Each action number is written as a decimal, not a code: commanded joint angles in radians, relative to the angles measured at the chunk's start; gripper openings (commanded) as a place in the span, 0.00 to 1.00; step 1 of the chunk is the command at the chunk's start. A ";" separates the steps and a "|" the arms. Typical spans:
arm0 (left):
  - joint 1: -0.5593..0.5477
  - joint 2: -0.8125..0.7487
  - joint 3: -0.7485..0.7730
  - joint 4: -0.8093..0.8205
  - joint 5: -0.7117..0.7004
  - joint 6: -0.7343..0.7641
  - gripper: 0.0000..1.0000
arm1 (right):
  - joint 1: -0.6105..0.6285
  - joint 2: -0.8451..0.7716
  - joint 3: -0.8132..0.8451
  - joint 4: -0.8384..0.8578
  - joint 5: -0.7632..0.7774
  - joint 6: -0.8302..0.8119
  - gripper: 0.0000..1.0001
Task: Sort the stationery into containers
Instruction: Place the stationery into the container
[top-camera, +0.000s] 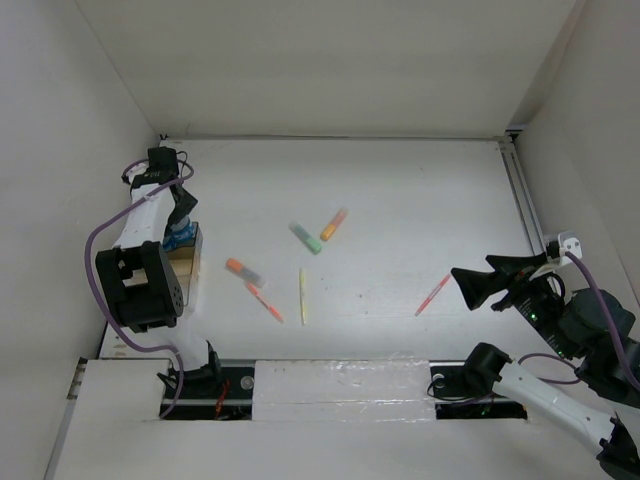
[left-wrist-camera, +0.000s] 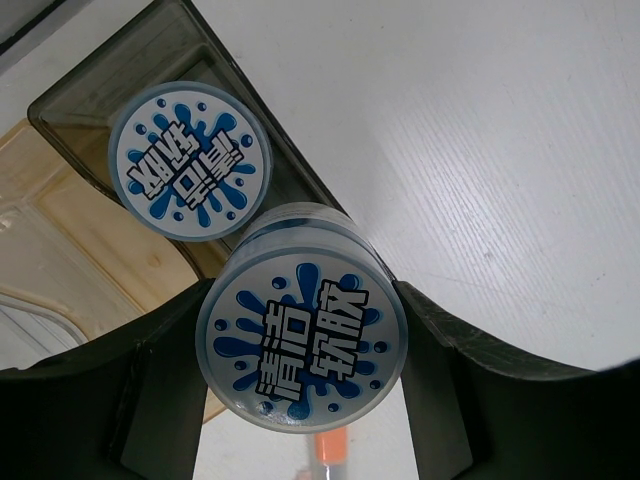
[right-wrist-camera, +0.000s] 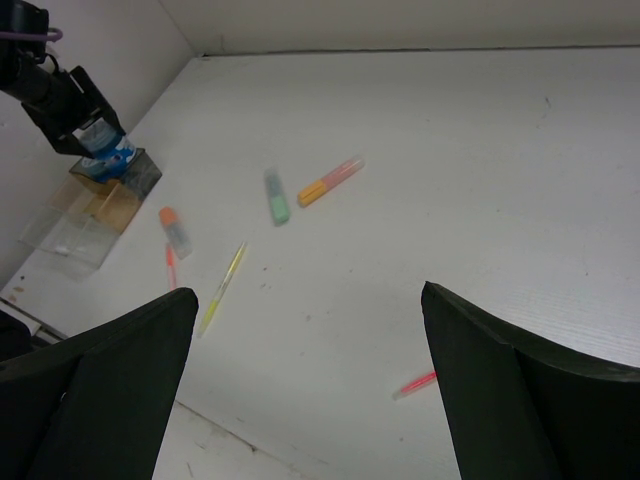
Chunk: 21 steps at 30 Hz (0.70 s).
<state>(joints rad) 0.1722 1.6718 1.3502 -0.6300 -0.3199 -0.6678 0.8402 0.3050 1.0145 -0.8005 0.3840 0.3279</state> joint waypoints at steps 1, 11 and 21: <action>0.007 -0.020 -0.011 0.013 -0.022 -0.009 0.00 | 0.011 -0.007 0.001 0.044 0.006 -0.015 1.00; 0.007 -0.011 -0.042 0.024 -0.022 -0.009 0.14 | 0.011 -0.007 0.001 0.044 0.006 -0.015 1.00; 0.007 -0.021 -0.060 0.055 0.028 0.000 0.46 | 0.020 -0.017 0.001 0.044 0.006 -0.015 1.00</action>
<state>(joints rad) 0.1722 1.6730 1.3014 -0.6151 -0.3065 -0.6701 0.8524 0.2985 1.0145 -0.7998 0.3843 0.3279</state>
